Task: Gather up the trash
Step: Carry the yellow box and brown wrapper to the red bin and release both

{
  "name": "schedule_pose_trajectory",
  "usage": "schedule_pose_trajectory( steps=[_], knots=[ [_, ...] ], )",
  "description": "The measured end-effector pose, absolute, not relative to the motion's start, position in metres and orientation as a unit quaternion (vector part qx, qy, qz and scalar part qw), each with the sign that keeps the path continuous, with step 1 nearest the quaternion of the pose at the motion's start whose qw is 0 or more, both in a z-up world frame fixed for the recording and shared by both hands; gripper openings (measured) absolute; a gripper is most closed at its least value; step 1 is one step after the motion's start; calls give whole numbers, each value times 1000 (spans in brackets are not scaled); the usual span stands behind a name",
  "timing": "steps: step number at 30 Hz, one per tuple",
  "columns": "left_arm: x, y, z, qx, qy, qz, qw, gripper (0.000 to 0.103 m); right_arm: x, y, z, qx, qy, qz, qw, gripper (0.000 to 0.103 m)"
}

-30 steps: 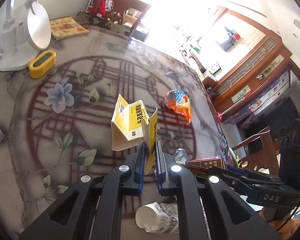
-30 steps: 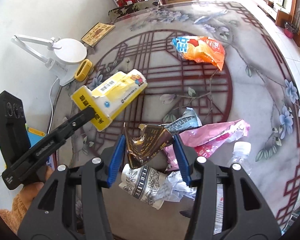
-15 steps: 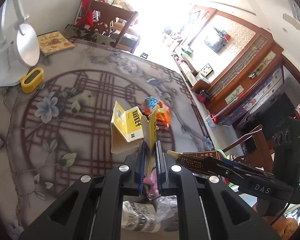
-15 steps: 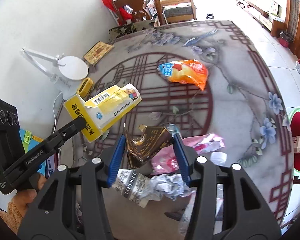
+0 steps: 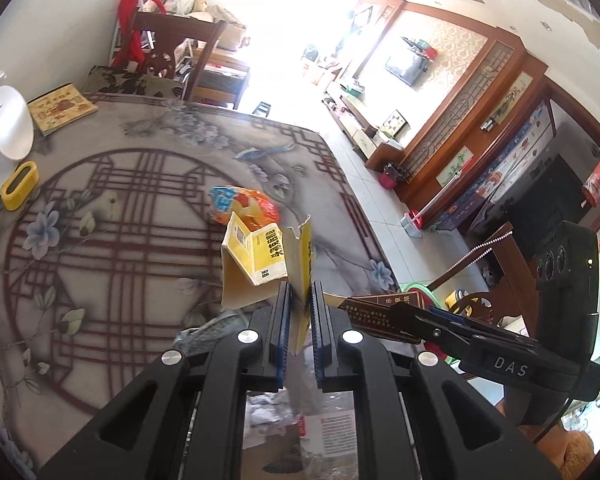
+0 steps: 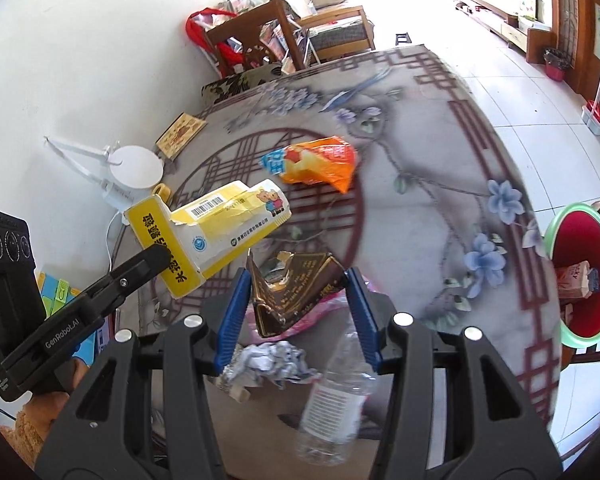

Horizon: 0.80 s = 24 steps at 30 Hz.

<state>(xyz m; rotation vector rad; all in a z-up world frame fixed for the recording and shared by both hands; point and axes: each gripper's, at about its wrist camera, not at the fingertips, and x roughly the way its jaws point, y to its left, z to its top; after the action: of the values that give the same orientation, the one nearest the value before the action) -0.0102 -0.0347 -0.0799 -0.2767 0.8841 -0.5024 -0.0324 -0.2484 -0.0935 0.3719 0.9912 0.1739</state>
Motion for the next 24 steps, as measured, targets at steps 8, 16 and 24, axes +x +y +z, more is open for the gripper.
schedule_pose_trajectory(
  steps=[8, 16, 24],
  knots=[
    [-13, -90, -76, -110, 429, -257, 859, 7, -41, -302, -98, 200, 467, 67, 859, 48],
    [-13, -147, -73, -85, 433, -282, 852, 7, -55, -363, -102, 228, 457, 37, 859, 48],
    [-19, -203, -77, -62, 445, -310, 838, 7, -77, -440, -112, 259, 451, -20, 854, 48]
  ],
)
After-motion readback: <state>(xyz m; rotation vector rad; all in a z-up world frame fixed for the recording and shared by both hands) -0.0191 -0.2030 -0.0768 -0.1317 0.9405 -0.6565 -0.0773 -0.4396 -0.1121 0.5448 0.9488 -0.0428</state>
